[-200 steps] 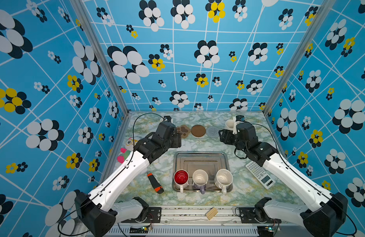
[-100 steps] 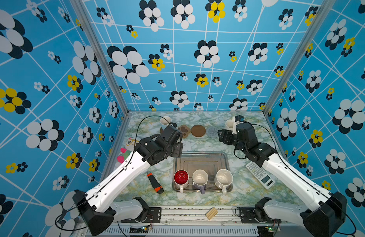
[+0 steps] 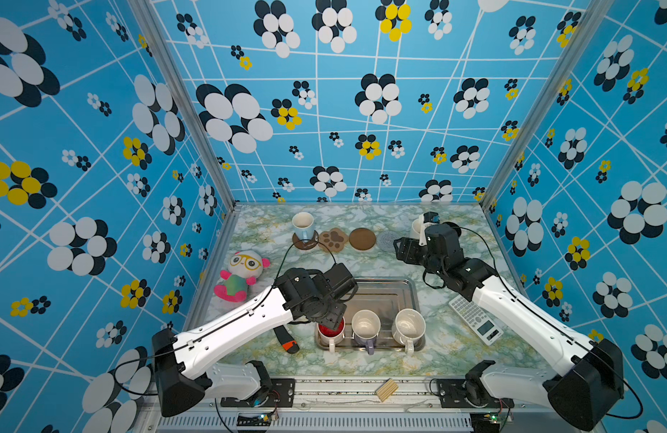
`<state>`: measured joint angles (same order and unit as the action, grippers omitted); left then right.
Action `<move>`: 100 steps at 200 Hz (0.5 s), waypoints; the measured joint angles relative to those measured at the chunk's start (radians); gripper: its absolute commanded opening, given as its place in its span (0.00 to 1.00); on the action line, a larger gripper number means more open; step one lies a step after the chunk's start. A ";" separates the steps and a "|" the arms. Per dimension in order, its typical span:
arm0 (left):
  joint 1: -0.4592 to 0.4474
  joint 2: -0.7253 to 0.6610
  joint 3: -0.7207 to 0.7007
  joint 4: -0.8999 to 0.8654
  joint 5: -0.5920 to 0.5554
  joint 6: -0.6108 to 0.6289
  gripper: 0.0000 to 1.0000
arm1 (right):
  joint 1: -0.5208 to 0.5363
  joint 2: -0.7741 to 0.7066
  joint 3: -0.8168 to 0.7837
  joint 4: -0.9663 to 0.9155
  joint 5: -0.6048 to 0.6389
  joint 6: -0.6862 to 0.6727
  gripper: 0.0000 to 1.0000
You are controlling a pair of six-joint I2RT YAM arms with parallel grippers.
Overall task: Place cups on coasters
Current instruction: Pick up the cup from the tray.
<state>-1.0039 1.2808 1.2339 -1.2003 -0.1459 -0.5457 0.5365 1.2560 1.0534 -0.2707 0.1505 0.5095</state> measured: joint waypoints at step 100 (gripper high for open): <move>-0.075 -0.154 -0.311 0.230 0.127 -0.257 0.69 | 0.000 0.032 0.000 0.020 -0.007 0.000 0.78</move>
<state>-1.0790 1.1271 0.9234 -0.9707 -0.0185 -0.8032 0.5365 1.2884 1.0534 -0.2508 0.1432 0.5095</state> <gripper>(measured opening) 0.687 0.781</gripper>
